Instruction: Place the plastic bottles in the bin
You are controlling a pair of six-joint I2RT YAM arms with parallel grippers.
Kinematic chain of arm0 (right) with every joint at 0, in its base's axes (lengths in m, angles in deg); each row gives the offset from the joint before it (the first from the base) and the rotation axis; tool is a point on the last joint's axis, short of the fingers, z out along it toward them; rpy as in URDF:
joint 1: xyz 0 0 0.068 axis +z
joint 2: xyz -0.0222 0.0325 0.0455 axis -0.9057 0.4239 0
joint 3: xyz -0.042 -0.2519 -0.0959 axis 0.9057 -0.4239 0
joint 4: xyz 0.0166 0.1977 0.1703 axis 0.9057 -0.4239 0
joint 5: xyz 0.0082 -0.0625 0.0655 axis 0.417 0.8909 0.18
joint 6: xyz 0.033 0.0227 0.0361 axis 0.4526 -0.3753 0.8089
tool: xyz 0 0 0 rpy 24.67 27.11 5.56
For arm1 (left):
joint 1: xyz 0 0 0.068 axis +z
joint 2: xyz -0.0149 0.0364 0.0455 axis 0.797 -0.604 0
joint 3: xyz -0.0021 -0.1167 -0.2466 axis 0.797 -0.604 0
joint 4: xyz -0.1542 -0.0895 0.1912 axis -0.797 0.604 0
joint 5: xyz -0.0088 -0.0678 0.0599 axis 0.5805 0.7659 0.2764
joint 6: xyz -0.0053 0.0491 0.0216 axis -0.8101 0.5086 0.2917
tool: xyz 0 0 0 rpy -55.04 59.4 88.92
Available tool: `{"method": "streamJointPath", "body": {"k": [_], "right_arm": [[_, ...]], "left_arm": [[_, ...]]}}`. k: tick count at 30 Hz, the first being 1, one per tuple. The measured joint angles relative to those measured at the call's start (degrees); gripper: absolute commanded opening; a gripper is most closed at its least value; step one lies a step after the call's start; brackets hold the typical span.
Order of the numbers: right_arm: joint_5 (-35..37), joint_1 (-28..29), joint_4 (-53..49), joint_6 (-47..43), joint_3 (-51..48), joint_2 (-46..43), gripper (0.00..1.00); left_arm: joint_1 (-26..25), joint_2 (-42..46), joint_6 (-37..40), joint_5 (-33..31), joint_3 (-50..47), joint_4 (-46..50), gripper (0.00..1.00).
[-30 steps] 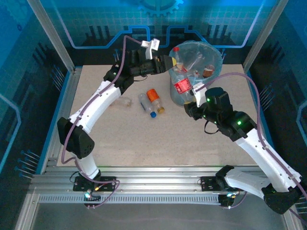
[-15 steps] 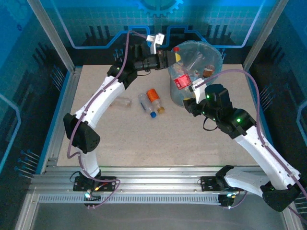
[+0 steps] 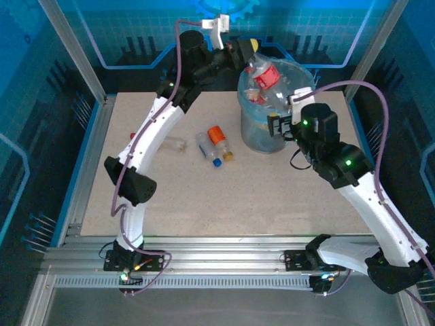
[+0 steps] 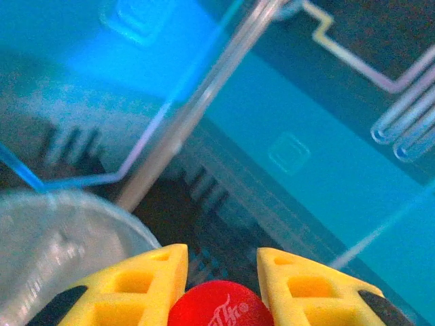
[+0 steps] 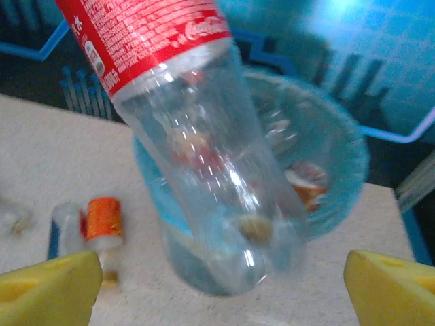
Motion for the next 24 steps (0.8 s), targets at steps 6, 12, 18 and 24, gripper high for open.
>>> {"method": "streamJointPath", "body": {"k": [6,12,18,24], "right_arm": [[4.7,-1.5,1.5,0.5,-0.8,-3.3,0.93],[5.5,-3.8,2.4,0.6,-1.2,-3.6,0.93],[4.6,-4.5,2.3,1.0,-2.0,-3.1,0.93],[3.0,-4.8,1.6,2.4,-2.5,-2.4,0.93]], "left_arm": [[-0.6,-11.0,6.7,-9.4,12.0,-1.2,0.00],[-2.7,-16.8,16.0,-17.2,12.9,-1.1,0.00],[-4.6,-18.6,21.5,-20.0,14.4,0.3,0.00],[-5.4,-18.6,24.3,-19.2,14.5,3.1,0.00]]}}
